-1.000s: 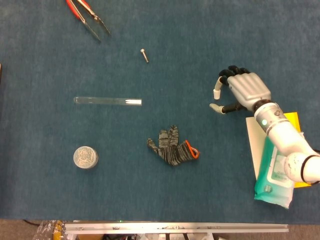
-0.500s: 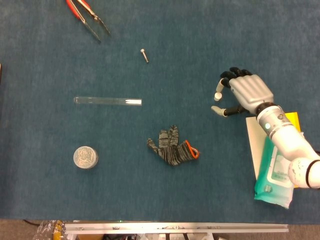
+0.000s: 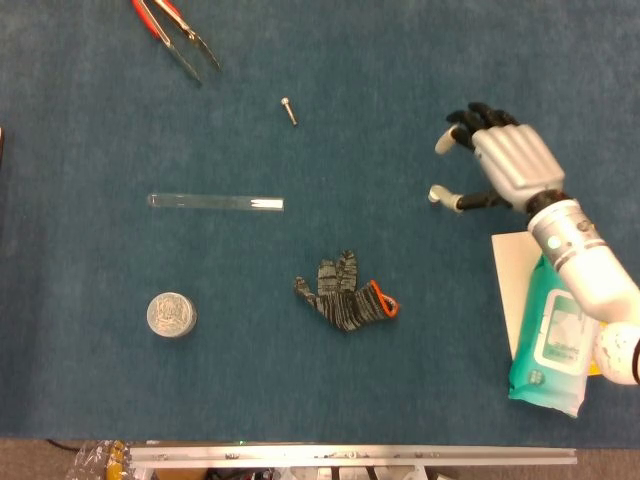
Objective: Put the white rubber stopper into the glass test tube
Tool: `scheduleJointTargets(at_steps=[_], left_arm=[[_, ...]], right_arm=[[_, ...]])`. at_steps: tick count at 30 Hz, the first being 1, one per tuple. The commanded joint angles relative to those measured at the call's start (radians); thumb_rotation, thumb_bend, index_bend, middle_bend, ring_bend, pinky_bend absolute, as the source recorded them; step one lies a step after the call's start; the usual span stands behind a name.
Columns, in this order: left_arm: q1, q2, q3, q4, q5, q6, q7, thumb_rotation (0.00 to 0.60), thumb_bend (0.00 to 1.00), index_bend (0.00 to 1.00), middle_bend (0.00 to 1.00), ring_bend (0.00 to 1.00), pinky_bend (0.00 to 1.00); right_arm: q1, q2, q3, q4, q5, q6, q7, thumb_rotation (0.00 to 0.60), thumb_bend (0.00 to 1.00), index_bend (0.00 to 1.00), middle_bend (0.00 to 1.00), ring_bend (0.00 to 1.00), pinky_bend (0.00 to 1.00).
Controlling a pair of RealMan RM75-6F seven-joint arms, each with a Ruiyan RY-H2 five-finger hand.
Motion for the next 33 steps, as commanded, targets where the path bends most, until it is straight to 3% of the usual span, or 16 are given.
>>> scheduleJointTargets(at_steps=[1, 7, 15, 18, 19, 23, 24, 28, 33], left_arm=[[-0.029, 0.001, -0.006, -0.010, 0.004, -0.037, -0.004, 0.600, 0.34, 0.26, 0.23, 0.07, 0.08], [-0.094, -0.012, -0.022, -0.031, -0.011, -0.126, 0.022, 0.584, 0.34, 0.26, 0.22, 0.07, 0.08], [-0.186, -0.056, -0.041, -0.057, -0.046, -0.250, 0.082, 0.402, 0.29, 0.26, 0.21, 0.07, 0.08], [-0.238, -0.104, -0.051, -0.064, -0.092, -0.322, 0.134, 0.377, 0.29, 0.26, 0.21, 0.07, 0.08], [-0.250, -0.116, -0.053, -0.063, -0.103, -0.336, 0.147, 0.379, 0.29, 0.26, 0.21, 0.07, 0.08], [-0.293, -0.172, -0.059, -0.046, -0.160, -0.382, 0.225, 0.539, 0.29, 0.26, 0.20, 0.07, 0.08], [-0.308, -0.189, -0.064, -0.045, -0.188, -0.398, 0.242, 0.554, 0.29, 0.26, 0.20, 0.07, 0.08], [-0.356, -0.237, -0.083, -0.041, -0.281, -0.440, 0.304, 0.569, 0.29, 0.26, 0.19, 0.07, 0.08], [-0.411, -0.306, -0.098, -0.005, -0.382, -0.455, 0.390, 0.539, 0.29, 0.27, 0.19, 0.07, 0.08]], right_arm=[[-0.042, 0.044, 0.041, -0.021, -0.084, 0.049, 0.077, 0.415, 0.27, 0.33, 0.17, 0.01, 0.12], [-0.075, 0.103, 0.069, -0.065, -0.127, 0.084, 0.117, 0.426, 0.27, 0.33, 0.17, 0.01, 0.12], [-0.102, 0.160, 0.094, -0.101, -0.144, 0.104, 0.142, 0.428, 0.27, 0.33, 0.17, 0.01, 0.12], [-0.115, 0.188, 0.102, -0.119, -0.149, 0.106, 0.158, 0.427, 0.27, 0.33, 0.17, 0.01, 0.12], [-0.119, 0.193, 0.104, -0.122, -0.151, 0.107, 0.162, 0.427, 0.27, 0.33, 0.17, 0.01, 0.12], [-0.131, 0.209, 0.110, -0.125, -0.159, 0.107, 0.180, 0.428, 0.27, 0.33, 0.17, 0.01, 0.12], [-0.135, 0.214, 0.112, -0.126, -0.161, 0.107, 0.187, 0.428, 0.27, 0.33, 0.17, 0.01, 0.12], [-0.145, 0.224, 0.117, -0.124, -0.172, 0.105, 0.207, 0.427, 0.27, 0.33, 0.17, 0.01, 0.12], [-0.157, 0.234, 0.119, -0.113, -0.184, 0.094, 0.233, 0.426, 0.27, 0.33, 0.17, 0.01, 0.12]])
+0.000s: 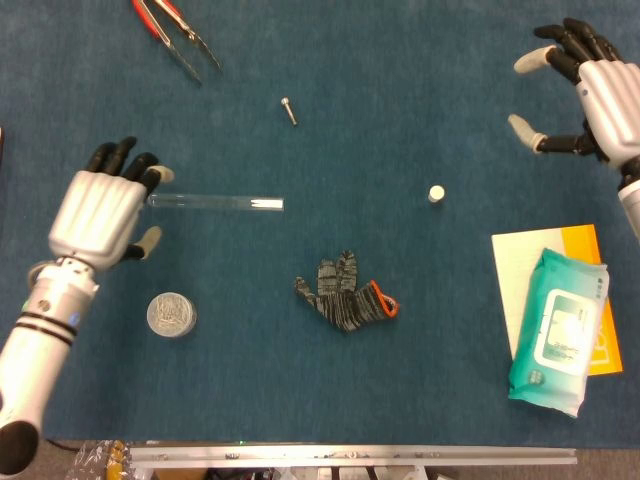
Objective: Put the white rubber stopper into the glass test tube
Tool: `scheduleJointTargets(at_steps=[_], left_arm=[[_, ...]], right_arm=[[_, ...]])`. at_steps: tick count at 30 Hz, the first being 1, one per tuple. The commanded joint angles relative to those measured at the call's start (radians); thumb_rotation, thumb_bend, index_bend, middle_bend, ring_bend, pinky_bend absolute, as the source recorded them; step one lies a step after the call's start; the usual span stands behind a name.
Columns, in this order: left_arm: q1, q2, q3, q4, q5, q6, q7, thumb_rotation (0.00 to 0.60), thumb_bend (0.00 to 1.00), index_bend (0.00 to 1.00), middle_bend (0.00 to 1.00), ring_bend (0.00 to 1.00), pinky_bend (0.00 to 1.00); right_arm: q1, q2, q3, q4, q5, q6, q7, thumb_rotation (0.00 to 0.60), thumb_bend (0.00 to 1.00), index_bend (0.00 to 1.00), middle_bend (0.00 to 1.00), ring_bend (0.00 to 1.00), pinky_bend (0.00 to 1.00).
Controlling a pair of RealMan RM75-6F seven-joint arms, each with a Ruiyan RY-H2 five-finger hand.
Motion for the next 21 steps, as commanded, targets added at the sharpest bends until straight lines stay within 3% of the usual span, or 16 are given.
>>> scheduleJointTargets(at_steps=[1, 6, 10, 21], left_arm=[[-0.046, -0.061, -0.016, 0.033, -0.073, -0.014, 0.058, 0.533, 0.29, 0.28, 0.19, 0.07, 0.08], [-0.087, -0.130, -0.025, 0.088, -0.150, -0.015, 0.090, 0.489, 0.29, 0.33, 0.18, 0.04, 0.08], [-0.114, -0.174, -0.031, 0.131, -0.202, -0.014, 0.103, 0.402, 0.29, 0.34, 0.18, 0.01, 0.08], [-0.172, -0.289, -0.023, 0.246, -0.290, -0.008, 0.128, 0.360, 0.29, 0.36, 0.17, 0.00, 0.08]], right_arm=[[-0.006, 0.005, 0.001, 0.008, -0.007, -0.007, 0.014, 0.426, 0.27, 0.33, 0.17, 0.01, 0.12], [-0.014, 0.009, 0.002, 0.025, -0.018, -0.022, 0.039, 0.427, 0.27, 0.33, 0.17, 0.01, 0.12], [-0.019, 0.012, 0.002, 0.036, -0.026, -0.033, 0.055, 0.427, 0.27, 0.33, 0.17, 0.01, 0.12], [-0.034, 0.022, 0.003, 0.057, -0.041, -0.049, 0.083, 0.427, 0.27, 0.33, 0.17, 0.01, 0.12]])
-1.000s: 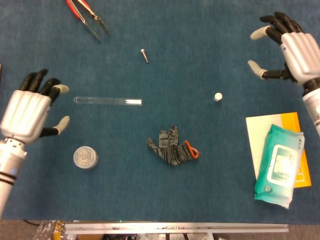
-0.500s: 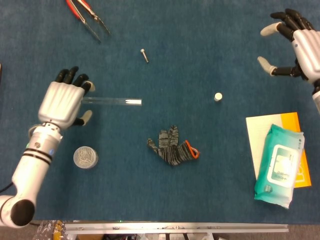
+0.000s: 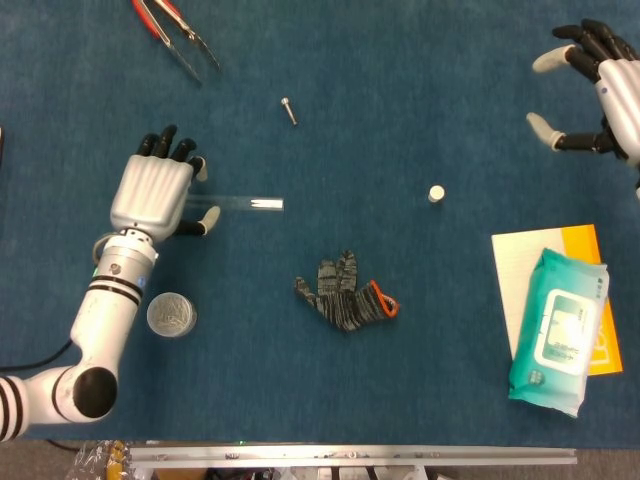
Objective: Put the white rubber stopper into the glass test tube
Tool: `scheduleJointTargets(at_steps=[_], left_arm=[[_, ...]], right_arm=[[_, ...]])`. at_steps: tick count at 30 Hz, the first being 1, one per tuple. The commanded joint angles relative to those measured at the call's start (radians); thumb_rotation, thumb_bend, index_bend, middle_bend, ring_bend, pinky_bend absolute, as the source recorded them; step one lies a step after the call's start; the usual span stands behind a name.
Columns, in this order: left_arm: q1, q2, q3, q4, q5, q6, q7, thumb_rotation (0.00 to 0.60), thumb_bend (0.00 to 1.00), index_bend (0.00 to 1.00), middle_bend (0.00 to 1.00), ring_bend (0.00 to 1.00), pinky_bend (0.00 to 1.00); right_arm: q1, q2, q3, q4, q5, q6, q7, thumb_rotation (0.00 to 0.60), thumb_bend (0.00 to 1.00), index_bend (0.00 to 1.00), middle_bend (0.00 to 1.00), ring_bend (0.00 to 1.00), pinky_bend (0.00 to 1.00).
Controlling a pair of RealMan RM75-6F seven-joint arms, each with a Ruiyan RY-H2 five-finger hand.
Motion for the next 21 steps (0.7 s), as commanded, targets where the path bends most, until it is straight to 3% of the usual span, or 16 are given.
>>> scheduleJointTargets(at_steps=[1, 5, 9, 14, 21], left_arm=[[-0.013, -0.026, 0.007, 0.026, -0.012, 0.002, 0.001, 0.359, 0.29, 0.35, 0.16, 0.00, 0.08], [-0.024, -0.056, 0.016, 0.057, -0.017, 0.007, 0.004, 0.375, 0.29, 0.34, 0.16, 0.00, 0.08], [-0.031, -0.076, 0.022, 0.075, -0.025, 0.009, -0.001, 0.480, 0.29, 0.34, 0.16, 0.00, 0.08], [-0.040, -0.097, 0.026, 0.094, -0.028, 0.016, -0.003, 0.544, 0.29, 0.34, 0.16, 0.00, 0.08], [-0.048, -0.126, 0.029, 0.126, -0.035, 0.016, -0.017, 0.584, 0.29, 0.39, 0.18, 0.00, 0.08]], right_arm=[[-0.004, 0.003, 0.000, 0.003, -0.003, -0.002, 0.006, 0.426, 0.27, 0.33, 0.17, 0.01, 0.12], [-0.010, 0.009, 0.000, 0.006, -0.009, -0.006, 0.015, 0.427, 0.27, 0.33, 0.17, 0.01, 0.12], [-0.017, 0.015, 0.001, 0.011, -0.013, -0.008, 0.025, 0.427, 0.27, 0.33, 0.17, 0.01, 0.12], [-0.022, 0.020, 0.002, 0.014, -0.017, -0.011, 0.031, 0.428, 0.27, 0.33, 0.17, 0.01, 0.12], [-0.029, 0.027, 0.007, 0.020, -0.017, -0.010, 0.039, 0.428, 0.27, 0.33, 0.17, 0.01, 0.12]])
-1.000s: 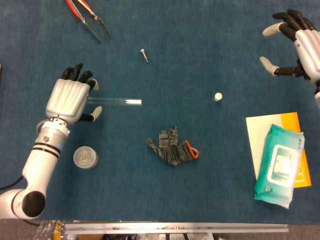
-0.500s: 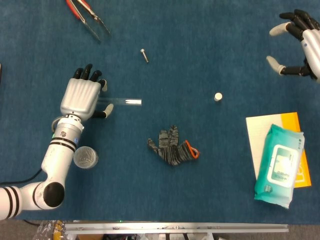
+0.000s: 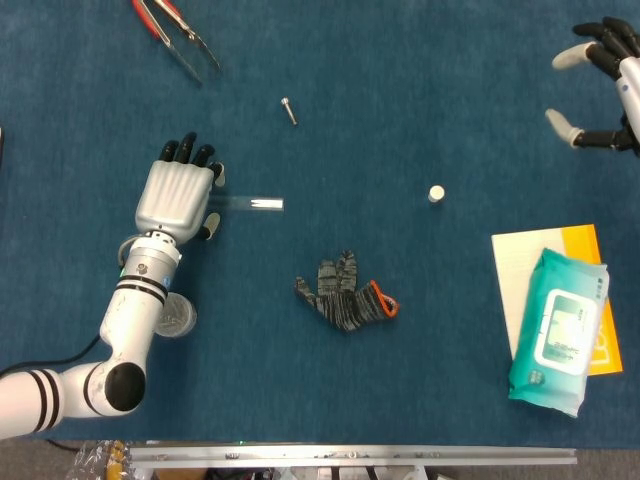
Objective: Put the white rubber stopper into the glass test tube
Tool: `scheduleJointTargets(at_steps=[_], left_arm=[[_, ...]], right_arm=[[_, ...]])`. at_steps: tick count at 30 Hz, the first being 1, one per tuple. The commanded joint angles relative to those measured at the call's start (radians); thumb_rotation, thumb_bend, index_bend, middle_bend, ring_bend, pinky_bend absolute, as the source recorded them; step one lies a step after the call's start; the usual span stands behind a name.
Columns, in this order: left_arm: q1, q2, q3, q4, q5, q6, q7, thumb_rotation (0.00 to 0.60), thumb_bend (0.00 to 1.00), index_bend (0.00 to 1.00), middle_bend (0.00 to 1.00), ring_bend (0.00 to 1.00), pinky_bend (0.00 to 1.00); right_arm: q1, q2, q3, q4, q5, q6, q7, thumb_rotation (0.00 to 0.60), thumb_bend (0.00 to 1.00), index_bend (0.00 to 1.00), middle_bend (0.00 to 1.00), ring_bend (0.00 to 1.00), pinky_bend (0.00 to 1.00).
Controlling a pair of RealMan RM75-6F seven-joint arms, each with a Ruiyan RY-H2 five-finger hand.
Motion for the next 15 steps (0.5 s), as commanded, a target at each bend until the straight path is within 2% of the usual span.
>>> scheduleJointTargets(at_steps=[1, 15], left_arm=[[-0.003, -0.010, 0.002, 0.012, 0.001, 0.000, -0.009, 0.589, 0.29, 0.39, 0.18, 0.00, 0.08], [-0.007, -0.045, 0.000, 0.071, 0.011, 0.000, -0.049, 0.598, 0.29, 0.45, 0.21, 0.00, 0.08]], right_arm=[[-0.002, 0.004, 0.002, 0.000, 0.000, 0.000, 0.002, 0.427, 0.27, 0.33, 0.17, 0.01, 0.12], [-0.009, 0.011, 0.007, 0.004, -0.001, -0.006, 0.011, 0.427, 0.27, 0.33, 0.17, 0.01, 0.12]])
